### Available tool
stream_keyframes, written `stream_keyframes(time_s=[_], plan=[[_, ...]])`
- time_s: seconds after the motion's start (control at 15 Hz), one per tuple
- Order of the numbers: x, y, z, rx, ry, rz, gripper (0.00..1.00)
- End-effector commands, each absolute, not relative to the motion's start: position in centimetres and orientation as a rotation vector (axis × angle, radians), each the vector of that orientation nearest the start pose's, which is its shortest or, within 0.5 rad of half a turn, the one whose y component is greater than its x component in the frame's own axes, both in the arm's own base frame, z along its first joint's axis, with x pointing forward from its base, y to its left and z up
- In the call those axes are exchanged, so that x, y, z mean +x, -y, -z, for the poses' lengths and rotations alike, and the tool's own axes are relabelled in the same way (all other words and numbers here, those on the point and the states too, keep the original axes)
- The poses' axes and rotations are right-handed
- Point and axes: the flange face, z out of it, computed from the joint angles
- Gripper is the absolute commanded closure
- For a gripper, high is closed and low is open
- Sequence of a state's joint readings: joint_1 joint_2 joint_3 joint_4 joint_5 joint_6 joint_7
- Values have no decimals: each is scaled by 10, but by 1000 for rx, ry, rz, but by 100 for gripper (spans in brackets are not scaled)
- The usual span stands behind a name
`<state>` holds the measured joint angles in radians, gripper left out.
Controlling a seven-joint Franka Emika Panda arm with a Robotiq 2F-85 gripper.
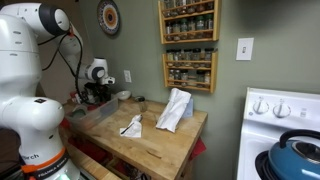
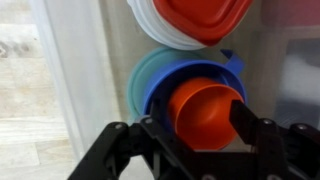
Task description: Remove the orange and blue cups from the container
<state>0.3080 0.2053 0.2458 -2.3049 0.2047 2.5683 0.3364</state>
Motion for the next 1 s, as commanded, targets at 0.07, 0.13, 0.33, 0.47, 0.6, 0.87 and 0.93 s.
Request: stream_keyframes(time_s=[0.07, 0.13, 0.33, 0.47, 0.6, 0.87, 0.93], plan=[[449, -272, -259, -2981, -12, -38, 54], [449, -273, -260, -2978, -10, -32, 57], [449, -273, -263, -2980, -12, -32, 83], [450, -273, -262, -2980, -8, -43, 97], [451, -273, -262, -2977, -1, -51, 100], [448, -269, -276, -2966, 19, -15, 99], [444, -267, -283, -2967, 21, -4, 99]])
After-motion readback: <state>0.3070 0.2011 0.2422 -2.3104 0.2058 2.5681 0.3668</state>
